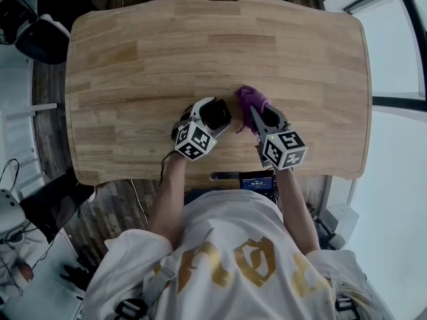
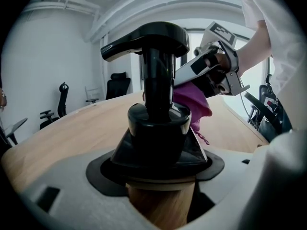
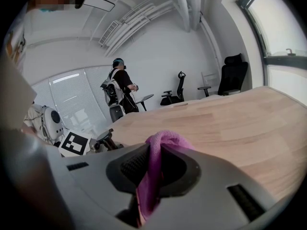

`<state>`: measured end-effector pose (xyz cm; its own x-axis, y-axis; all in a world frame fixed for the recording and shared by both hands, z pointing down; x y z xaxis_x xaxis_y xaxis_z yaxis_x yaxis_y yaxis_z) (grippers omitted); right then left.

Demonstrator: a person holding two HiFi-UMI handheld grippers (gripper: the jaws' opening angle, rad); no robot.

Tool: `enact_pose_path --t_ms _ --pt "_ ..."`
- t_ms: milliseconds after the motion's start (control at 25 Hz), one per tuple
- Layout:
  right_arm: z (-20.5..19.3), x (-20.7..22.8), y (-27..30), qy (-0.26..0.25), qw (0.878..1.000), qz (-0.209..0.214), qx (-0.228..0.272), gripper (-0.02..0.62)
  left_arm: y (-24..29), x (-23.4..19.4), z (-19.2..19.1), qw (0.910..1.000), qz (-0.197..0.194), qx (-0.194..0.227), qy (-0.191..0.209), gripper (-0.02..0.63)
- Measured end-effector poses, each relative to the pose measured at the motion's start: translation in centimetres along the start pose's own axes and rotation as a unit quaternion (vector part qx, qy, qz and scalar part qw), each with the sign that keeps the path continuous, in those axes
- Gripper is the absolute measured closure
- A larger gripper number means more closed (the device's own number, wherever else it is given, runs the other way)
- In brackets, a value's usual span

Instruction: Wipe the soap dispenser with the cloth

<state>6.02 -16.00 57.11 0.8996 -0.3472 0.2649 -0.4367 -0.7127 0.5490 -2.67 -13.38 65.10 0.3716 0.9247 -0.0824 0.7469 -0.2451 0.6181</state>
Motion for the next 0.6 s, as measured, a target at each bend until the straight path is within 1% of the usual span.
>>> enact_pose_path --t_ms 200,440,600 --pt "0.4 -0.1 -0.1 -0.002 1.0 0.001 0.003 0.545 0.0 -0.1 0.0 0.9999 -0.008 -0.001 -0.008 0.256" --pt "1.1 -0.8 -0.7 -0.004 1.0 0.008 0.013 0.546 -0.2 0.0 0.0 0.9995 -0.016 -0.015 -0.023 0.255" --pt "2.0 -1.3 -1.4 -0.001 1.0 0.015 0.025 0.546 -0.6 -0.1 0.8 0.9996 -0.015 -0.008 -0.024 0.255"
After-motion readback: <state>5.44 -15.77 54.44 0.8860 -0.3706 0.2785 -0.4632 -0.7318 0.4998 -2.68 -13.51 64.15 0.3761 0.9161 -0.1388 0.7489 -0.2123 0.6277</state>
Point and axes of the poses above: the fingertips, and each gripper's own axes: y forward along the fingers, x to its right, z out of its top, the point moved 1 cm from there along -y, backward along the fingers, and after that the axes turned 11 degrees about -z, right-handed, at the moved point
